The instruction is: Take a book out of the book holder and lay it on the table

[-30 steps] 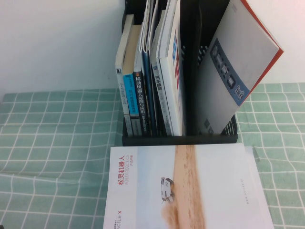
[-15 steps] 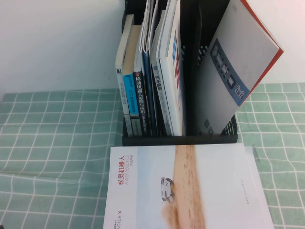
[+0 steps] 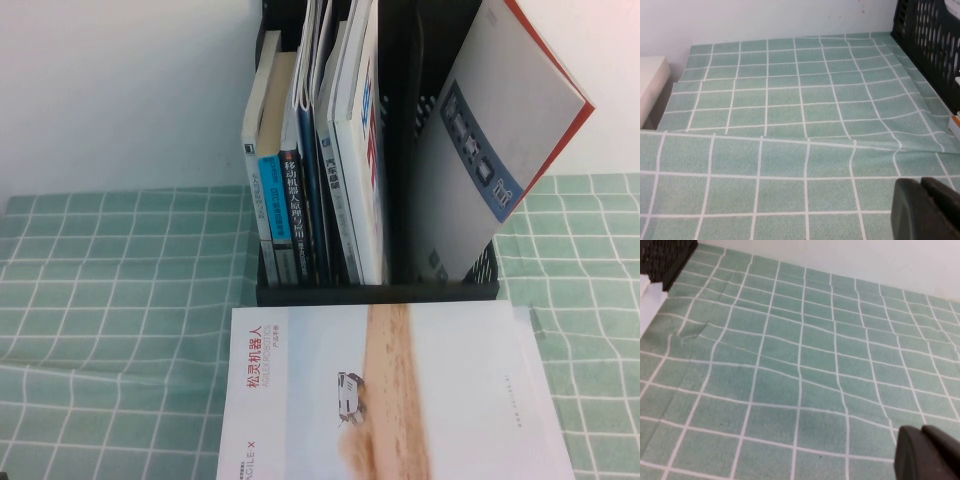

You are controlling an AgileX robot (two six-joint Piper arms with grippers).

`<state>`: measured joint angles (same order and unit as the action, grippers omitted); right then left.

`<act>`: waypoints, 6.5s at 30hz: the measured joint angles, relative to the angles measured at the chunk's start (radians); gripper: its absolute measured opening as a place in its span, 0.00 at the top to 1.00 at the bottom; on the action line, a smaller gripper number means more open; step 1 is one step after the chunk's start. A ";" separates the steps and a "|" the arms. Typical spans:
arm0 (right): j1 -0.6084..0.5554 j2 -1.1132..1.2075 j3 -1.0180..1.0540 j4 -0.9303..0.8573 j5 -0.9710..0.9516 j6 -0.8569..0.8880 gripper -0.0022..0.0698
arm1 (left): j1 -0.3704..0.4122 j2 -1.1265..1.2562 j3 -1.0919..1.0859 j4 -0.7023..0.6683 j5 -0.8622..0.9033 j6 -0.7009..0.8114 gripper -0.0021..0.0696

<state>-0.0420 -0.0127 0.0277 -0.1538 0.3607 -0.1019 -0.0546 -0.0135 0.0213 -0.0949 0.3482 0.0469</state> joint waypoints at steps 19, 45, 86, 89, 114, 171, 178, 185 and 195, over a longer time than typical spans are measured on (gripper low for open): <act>0.000 0.000 0.000 0.032 0.000 0.000 0.97 | 0.000 0.000 0.000 0.000 0.000 0.000 0.97; 0.000 0.000 0.000 -0.016 -0.023 0.000 0.97 | 0.000 0.000 0.002 0.087 -0.065 0.002 0.97; 0.000 0.053 -0.430 -0.026 -0.138 0.197 0.97 | 0.004 0.024 -0.174 -0.210 -0.267 -0.092 0.97; 0.000 0.151 -0.532 0.020 0.037 0.143 0.97 | 0.008 0.107 -0.331 -0.171 -0.017 -0.047 0.97; 0.070 1.173 -0.644 1.190 0.286 -1.277 0.97 | 0.008 0.835 -0.490 -1.220 0.252 0.862 0.97; 0.269 1.615 -0.656 1.412 0.158 -1.256 0.97 | 0.009 1.047 -0.498 -1.347 0.311 0.824 0.49; 0.270 1.615 -0.656 1.412 0.182 -1.256 0.97 | 0.009 1.047 -0.498 -1.198 0.318 0.717 0.42; 0.271 1.522 -0.719 1.409 0.115 -1.263 0.97 | 0.009 1.047 -0.498 -1.220 0.334 0.710 0.42; 0.274 1.407 -0.875 1.696 0.119 -1.672 0.92 | 0.009 1.047 -0.498 -1.244 0.343 0.797 0.64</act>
<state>0.2316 1.3941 -0.8471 1.5426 0.4795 -1.7737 -0.0459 1.0333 -0.4764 -1.3393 0.6910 0.8442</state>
